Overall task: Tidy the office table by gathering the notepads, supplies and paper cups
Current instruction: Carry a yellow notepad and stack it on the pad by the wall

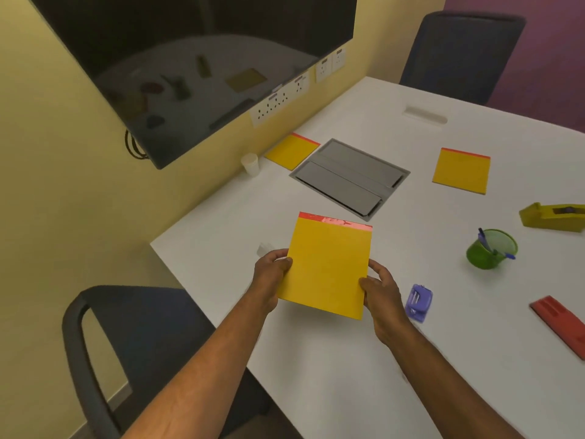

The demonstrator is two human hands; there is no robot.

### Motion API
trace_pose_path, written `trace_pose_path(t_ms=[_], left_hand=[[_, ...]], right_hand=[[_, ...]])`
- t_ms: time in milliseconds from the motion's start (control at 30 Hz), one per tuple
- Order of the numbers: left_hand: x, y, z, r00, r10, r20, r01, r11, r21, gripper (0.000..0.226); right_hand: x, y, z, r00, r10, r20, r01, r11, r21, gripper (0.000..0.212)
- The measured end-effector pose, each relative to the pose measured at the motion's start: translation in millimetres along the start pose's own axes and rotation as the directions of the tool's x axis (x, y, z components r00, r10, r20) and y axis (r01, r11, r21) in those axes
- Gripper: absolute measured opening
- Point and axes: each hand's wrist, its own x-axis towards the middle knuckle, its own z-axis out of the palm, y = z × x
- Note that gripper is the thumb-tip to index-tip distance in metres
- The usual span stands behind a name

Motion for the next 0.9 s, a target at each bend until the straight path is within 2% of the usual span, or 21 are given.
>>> trace_pose_path(t_ms=[167, 567, 900], left_hand=[[80, 36, -1, 0.998, -0.037, 0.056, 0.037, 0.999, -0.003, 0.022], [285, 111, -11, 0.966, -0.070, 0.248, 0.105, 0.986, -0.128, 0.038], [410, 143, -2, 0.959, -0.113, 0.262, 0.197, 0.926, -0.322, 0.038]], right_hand=[[63, -30, 29, 0.998, 0.031, 0.054, -0.027, 0.998, -0.063, 0.048], [230, -96, 125, 0.998, 0.062, -0.006, -0.062, 0.996, -0.063, 0.051], [365, -122, 173, 0.993, 0.119, 0.016, -0.119, 0.993, -0.017, 0.048]])
